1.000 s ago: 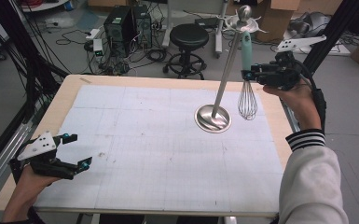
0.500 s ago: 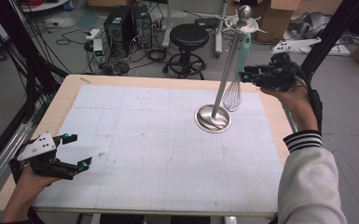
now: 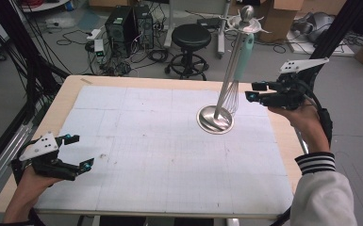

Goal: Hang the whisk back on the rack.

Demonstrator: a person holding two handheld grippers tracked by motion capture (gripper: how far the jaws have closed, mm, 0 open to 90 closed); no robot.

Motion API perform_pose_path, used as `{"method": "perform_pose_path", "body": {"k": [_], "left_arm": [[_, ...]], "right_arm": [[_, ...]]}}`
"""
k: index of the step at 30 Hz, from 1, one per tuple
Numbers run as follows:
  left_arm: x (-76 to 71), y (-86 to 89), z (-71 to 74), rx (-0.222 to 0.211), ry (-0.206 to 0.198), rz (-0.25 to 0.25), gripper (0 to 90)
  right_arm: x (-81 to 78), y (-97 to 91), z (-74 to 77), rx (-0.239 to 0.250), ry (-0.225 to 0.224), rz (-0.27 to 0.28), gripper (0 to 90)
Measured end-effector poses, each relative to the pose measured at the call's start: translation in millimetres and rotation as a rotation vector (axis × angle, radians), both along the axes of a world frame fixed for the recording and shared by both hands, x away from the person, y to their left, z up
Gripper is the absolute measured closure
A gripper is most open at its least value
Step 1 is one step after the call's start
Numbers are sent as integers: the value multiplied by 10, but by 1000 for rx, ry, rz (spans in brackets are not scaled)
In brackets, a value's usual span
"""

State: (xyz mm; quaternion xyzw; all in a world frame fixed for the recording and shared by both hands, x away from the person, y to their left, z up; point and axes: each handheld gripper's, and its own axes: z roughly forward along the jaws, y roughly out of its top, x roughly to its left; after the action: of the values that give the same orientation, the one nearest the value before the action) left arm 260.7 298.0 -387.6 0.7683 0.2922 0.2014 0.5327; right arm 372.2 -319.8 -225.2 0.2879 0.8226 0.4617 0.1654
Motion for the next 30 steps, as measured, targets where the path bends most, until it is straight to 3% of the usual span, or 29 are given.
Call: {"method": "perform_pose_path", "body": {"k": [9, 12, 14, 21, 30], "left_arm": [[9, -11, 11, -3, 0, 13, 17], [-1, 7, 21, -8, -5, 13, 17], [-10, 27, 29, -10, -7, 16, 17], [-8, 18, 51, -9, -15, 12, 17], [-3, 7, 60, -6, -18, 13, 17]], "right_arm": [[-226, 150, 67, -17, -17, 25, 454], [-279, 181, 58, 14, -32, 51, 454], [-307, 197, 0, 30, -11, 58, 439], [-378, 250, -135, 15, -4, 74, 392], [-642, 310, -392, 2, -18, 112, 140]]}}
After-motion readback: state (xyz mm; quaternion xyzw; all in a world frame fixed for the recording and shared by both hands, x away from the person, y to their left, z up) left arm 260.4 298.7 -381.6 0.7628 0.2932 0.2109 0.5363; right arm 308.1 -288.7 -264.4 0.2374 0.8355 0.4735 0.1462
